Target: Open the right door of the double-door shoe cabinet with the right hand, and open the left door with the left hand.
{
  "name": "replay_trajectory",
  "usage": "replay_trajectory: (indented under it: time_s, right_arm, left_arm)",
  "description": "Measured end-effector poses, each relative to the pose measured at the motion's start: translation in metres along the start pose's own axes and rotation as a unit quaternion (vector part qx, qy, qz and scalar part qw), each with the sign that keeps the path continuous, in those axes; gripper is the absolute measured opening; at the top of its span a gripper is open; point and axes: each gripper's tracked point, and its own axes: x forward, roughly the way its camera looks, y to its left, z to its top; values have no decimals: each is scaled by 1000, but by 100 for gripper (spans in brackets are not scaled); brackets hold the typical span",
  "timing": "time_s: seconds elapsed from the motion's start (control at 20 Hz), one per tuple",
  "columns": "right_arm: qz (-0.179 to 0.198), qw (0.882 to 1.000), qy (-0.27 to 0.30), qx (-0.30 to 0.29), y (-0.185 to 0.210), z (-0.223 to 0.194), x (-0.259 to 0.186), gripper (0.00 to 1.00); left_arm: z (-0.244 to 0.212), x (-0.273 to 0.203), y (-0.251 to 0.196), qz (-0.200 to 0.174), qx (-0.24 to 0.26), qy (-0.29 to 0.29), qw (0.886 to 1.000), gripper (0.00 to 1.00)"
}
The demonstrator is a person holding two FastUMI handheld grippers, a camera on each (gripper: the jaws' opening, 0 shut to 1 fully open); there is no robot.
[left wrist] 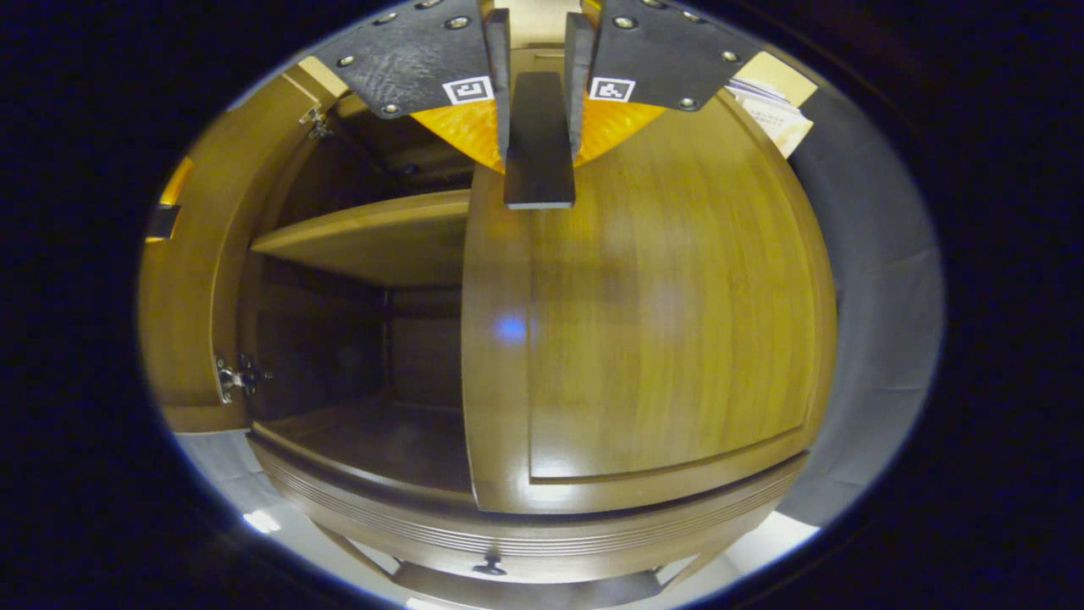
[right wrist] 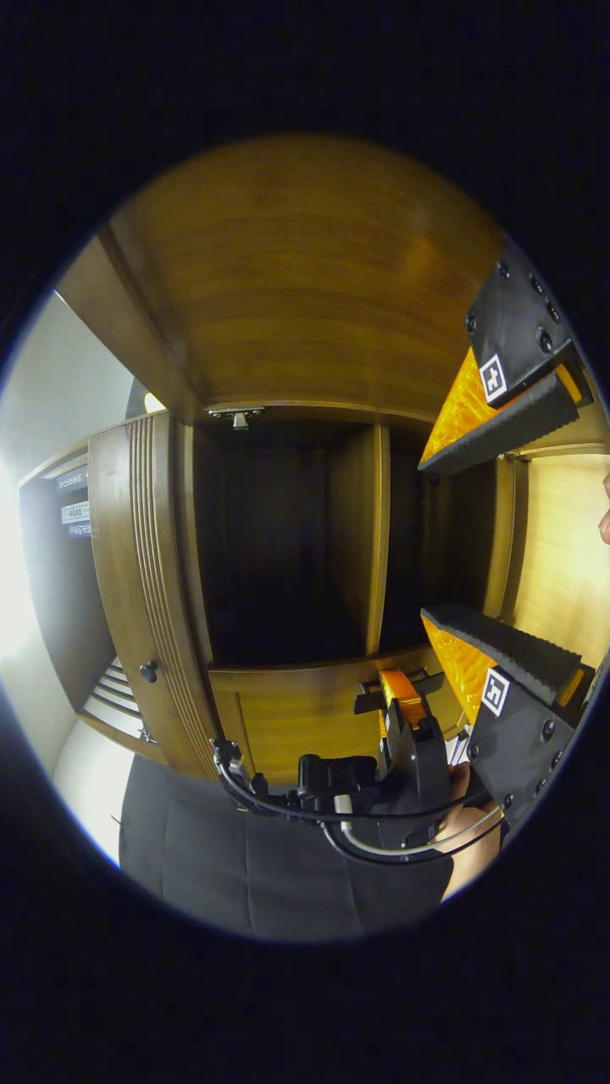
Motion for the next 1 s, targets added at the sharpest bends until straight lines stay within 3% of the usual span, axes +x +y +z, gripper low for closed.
replay_trajectory:
  time_s: [0.15,0.5,1.0]
  right_arm:
    - [-1,1000,1,6,-2,-1,0,93]
    - [-10,1000,-1,16,-1,0,-5,93]
    - [-46,999,-16,15,-1,9,-28,92]
  left_arm:
    - [1,2,-2,-1,-5,-1,1000,14]
    - [-1,-10,0,-11,-5,3,1000,11]
    - [-6,-66,14,-35,-7,-5,999,10]
